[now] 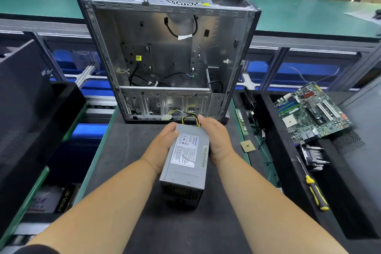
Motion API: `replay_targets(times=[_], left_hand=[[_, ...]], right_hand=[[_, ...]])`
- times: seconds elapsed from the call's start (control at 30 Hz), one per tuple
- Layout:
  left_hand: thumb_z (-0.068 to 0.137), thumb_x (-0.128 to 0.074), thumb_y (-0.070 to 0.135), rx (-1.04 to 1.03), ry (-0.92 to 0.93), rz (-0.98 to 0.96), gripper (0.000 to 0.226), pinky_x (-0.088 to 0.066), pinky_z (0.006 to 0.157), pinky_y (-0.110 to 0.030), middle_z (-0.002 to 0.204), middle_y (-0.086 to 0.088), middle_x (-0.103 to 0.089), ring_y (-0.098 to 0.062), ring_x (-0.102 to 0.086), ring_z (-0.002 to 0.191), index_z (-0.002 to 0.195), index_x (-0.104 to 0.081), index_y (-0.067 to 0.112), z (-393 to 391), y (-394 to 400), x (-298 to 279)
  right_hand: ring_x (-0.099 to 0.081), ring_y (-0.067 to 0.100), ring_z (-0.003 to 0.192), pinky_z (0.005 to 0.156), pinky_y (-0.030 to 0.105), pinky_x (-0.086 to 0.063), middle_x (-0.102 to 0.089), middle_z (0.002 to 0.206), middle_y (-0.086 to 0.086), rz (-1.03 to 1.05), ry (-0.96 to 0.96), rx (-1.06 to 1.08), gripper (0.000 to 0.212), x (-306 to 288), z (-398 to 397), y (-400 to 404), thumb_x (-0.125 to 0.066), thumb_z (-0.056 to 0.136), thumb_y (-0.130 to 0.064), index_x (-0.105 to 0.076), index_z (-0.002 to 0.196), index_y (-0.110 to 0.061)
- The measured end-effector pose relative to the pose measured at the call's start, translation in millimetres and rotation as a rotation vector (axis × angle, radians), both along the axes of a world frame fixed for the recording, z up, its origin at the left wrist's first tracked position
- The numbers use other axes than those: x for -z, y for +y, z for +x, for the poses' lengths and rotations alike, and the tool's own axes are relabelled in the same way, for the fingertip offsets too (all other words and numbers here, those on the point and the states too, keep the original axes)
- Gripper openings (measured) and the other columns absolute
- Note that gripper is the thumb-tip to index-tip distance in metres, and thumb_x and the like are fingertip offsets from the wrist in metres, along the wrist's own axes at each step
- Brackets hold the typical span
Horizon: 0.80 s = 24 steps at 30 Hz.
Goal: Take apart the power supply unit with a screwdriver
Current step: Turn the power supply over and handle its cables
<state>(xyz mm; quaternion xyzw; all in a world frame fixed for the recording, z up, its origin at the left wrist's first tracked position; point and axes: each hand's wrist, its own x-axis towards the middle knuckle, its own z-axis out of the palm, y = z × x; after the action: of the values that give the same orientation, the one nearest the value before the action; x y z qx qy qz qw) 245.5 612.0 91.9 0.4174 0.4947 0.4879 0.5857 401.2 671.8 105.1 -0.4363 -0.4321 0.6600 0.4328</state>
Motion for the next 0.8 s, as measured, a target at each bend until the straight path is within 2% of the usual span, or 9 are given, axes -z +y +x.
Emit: replay_targets(times=[0.17, 0.33, 0.5, 0.63, 0.7, 0.77, 0.8], left_hand=[[0.083, -0.055, 0.041, -0.003, 0.001, 0.011, 0.023, -0.042, 0.074, -0.041, 0.083, -0.005, -0.064, -0.022, -0.060, 0.076, 0.094, -0.061, 0.021, -0.6, -0.5, -0.1], [0.084, -0.052, 0.035, -0.013, -0.001, 0.023, 0.019, -0.043, 0.070, -0.036, 0.080, -0.004, -0.063, -0.020, -0.060, 0.073, 0.091, -0.062, 0.020, 1.0, -2.8, -4.2], [0.078, -0.055, 0.040, 0.004, -0.014, -0.004, 0.023, -0.040, 0.075, -0.040, 0.082, -0.007, -0.061, -0.023, -0.058, 0.077, 0.089, -0.061, 0.021, 1.5, -3.9, -8.6], [0.075, -0.056, 0.046, 0.043, 0.055, -0.052, 0.039, -0.046, 0.085, -0.045, 0.098, -0.012, -0.068, -0.026, -0.064, 0.090, 0.103, -0.064, 0.020, -10.4, -3.7, -15.0], [0.082, -0.054, 0.041, -0.019, 0.055, -0.080, 0.030, -0.047, 0.089, -0.042, 0.105, -0.007, -0.072, -0.024, -0.067, 0.095, 0.104, -0.069, 0.028, -26.7, -4.5, -16.6], [0.096, -0.047, 0.030, -0.094, 0.032, -0.123, 0.026, -0.050, 0.085, -0.035, 0.104, -0.001, -0.074, -0.019, -0.069, 0.093, 0.111, -0.068, 0.029, -48.8, -6.9, -14.9], [0.100, -0.042, 0.025, -0.118, 0.039, -0.148, 0.028, -0.051, 0.082, -0.032, 0.105, -0.001, -0.074, -0.018, -0.069, 0.092, 0.114, -0.067, 0.028, -59.7, -9.7, -14.1]], right_hand=[[-0.049, 0.025, 0.071, 0.067, 0.036, -0.039, -0.049, 0.068, 0.009, -0.035, 0.011, 0.101, 0.028, 0.4, -2.6, -1.9, -0.073, 0.074, -0.029, -0.048, 0.067, -0.018], [-0.048, 0.018, 0.057, 0.058, 0.030, -0.038, -0.047, 0.059, 0.001, -0.062, 0.013, 0.142, 0.028, -1.2, -4.3, -4.0, -0.070, 0.071, -0.029, -0.047, 0.055, -0.024], [-0.047, 0.019, 0.058, 0.062, 0.032, -0.037, -0.047, 0.058, -0.001, -0.089, -0.023, 0.139, 0.030, -2.9, -2.0, -3.9, -0.070, 0.071, -0.033, -0.047, 0.054, -0.026], [-0.047, 0.022, 0.078, 0.078, 0.038, -0.040, -0.052, 0.076, -0.002, 0.052, -0.142, 0.009, 0.030, -6.4, 10.4, -6.9, -0.061, 0.078, -0.048, -0.053, 0.076, -0.019], [-0.054, 0.015, 0.093, 0.090, 0.029, -0.045, -0.059, 0.093, -0.004, 0.128, -0.259, -0.077, 0.037, -10.6, 14.4, -13.4, -0.058, 0.079, -0.048, -0.060, 0.098, -0.016], [-0.051, 0.012, 0.112, 0.094, 0.016, -0.042, -0.055, 0.117, -0.004, 0.194, -0.349, -0.241, 0.058, -17.8, 15.5, -22.9, -0.065, 0.076, -0.044, -0.051, 0.127, -0.020], [-0.045, 0.010, 0.124, 0.101, 0.016, -0.037, -0.047, 0.131, -0.002, 0.227, -0.412, -0.357, 0.078, -20.4, 15.2, -27.8, -0.071, 0.073, -0.043, -0.039, 0.141, -0.024]])
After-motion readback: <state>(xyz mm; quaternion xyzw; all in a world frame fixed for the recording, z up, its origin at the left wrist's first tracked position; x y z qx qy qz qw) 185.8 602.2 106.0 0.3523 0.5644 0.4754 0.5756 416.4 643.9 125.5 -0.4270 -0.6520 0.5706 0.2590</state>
